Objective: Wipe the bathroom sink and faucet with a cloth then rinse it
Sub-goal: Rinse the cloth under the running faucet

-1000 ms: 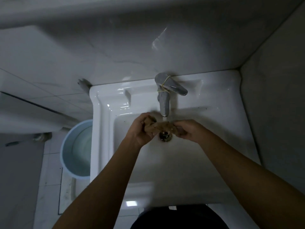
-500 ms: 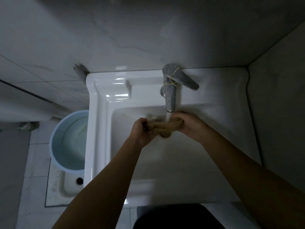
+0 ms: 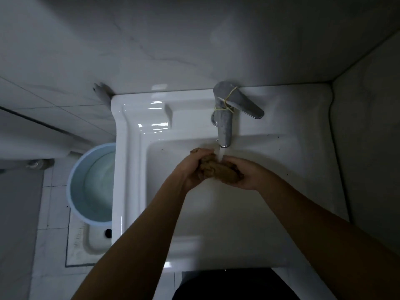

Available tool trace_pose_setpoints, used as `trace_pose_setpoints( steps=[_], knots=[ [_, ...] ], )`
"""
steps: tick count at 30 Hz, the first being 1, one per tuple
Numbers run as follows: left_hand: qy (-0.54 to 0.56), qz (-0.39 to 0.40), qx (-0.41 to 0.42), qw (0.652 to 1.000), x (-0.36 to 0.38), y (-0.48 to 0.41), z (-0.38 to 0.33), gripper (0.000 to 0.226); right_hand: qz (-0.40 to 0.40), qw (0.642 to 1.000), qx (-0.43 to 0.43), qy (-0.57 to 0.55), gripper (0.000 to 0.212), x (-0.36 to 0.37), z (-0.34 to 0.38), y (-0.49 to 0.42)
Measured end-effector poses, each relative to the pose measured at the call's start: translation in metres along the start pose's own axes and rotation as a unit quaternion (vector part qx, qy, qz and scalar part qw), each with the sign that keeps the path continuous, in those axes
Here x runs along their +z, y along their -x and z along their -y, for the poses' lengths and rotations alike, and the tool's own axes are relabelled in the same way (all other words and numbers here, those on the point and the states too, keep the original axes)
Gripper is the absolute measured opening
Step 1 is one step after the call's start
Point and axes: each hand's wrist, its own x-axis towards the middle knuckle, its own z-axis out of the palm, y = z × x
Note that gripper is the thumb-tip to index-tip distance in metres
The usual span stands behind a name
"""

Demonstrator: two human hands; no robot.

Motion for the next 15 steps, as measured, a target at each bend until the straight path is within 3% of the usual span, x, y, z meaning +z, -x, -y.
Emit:
trace_pose_setpoints(
  steps=[4, 7, 9, 11, 13, 15],
  knots=[
    [-0.116, -0.062, 0.009, 0.991, -0.013, -0.005, 0.0, 0.005, -0.043, 0.992, -0.114, -0.043, 0.04, -0.005, 0.008, -0.006],
    [-0.14, -0.167, 0.073, 0.973, -0.017, -0.008, 0.003, 0.005, -0.039, 0.983, -0.178, -0.04, 0.024, -0.008, 0.014, 0.003],
    [-0.229, -0.215, 0.178, 0.933, -0.016, -0.008, 0.003, 0.011, -0.054, 0.974, -0.216, 0.051, 0.026, -0.011, 0.016, 0.007],
    [-0.307, -0.217, 0.263, 0.888, -0.011, -0.006, 0.0, 0.014, -0.1, 0.929, -0.256, 0.247, 0.038, -0.011, 0.019, 0.012],
    [-0.333, -0.201, 0.301, 0.871, -0.007, -0.005, -0.002, 0.018, -0.121, 0.872, -0.268, 0.392, 0.02, -0.012, 0.02, 0.017],
    [-0.347, -0.184, 0.308, 0.866, -0.006, -0.005, -0.003, 0.019, -0.126, 0.847, -0.259, 0.447, 0.014, -0.012, 0.027, 0.025]
  ],
)
